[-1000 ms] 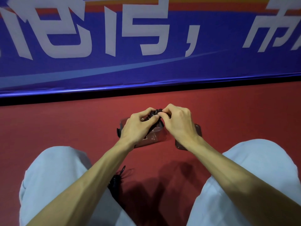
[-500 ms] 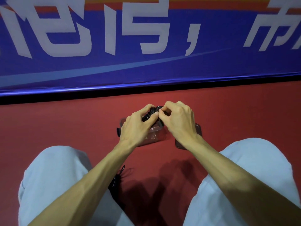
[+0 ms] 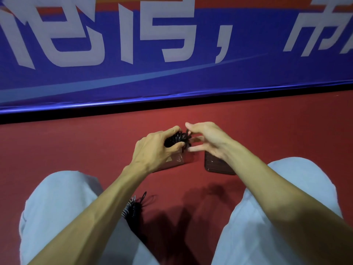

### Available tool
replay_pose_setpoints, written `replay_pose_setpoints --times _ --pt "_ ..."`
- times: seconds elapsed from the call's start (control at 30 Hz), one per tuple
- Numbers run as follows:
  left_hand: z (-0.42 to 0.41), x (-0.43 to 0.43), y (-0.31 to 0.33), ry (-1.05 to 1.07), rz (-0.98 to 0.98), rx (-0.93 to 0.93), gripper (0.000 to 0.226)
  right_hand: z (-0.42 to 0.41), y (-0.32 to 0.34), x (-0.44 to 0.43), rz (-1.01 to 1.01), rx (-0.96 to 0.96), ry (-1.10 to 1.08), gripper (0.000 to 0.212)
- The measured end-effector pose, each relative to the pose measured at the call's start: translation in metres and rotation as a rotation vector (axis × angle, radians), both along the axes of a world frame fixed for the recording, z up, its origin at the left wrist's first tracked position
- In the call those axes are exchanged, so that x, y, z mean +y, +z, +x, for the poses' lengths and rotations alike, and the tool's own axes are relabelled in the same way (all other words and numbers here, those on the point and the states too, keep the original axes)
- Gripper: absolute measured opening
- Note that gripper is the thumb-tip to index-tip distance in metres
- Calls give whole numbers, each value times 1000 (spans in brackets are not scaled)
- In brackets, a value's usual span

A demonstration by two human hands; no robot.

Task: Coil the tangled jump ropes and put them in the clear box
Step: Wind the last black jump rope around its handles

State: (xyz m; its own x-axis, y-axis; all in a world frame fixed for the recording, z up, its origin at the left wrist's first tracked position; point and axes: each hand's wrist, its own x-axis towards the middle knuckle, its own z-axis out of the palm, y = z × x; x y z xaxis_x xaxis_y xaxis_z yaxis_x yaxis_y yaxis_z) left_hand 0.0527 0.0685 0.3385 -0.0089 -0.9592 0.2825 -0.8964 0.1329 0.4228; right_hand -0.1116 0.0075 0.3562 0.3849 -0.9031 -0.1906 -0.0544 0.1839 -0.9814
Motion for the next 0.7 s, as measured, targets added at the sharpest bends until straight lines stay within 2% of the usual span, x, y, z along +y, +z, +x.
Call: replay_pose_setpoints --times 0.07,0.13,0.47,0.57,0.63,0.7 --pt "2 -1 -3 -17 69 9 25 -1 -2 -5 -115 188 -68 28" --pt "5 -4 -7 -20 137 24 27 -4 0 -11 -181 233 -219 30" --pt "13 -16 -20 54 210 84 48 -8 5 -17 -169 -184 -383 22" --pt "18 -16 -25 -57 265 269 49 -7 3 -19 -107 -289 -374 20" --pt "18 -14 -26 -155 268 425 31 -7 1 -21 -47 -354 -389 19" --pt "18 -13 -26 -203 260 537 25 -6 -2 -19 -14 -358 -404 18"
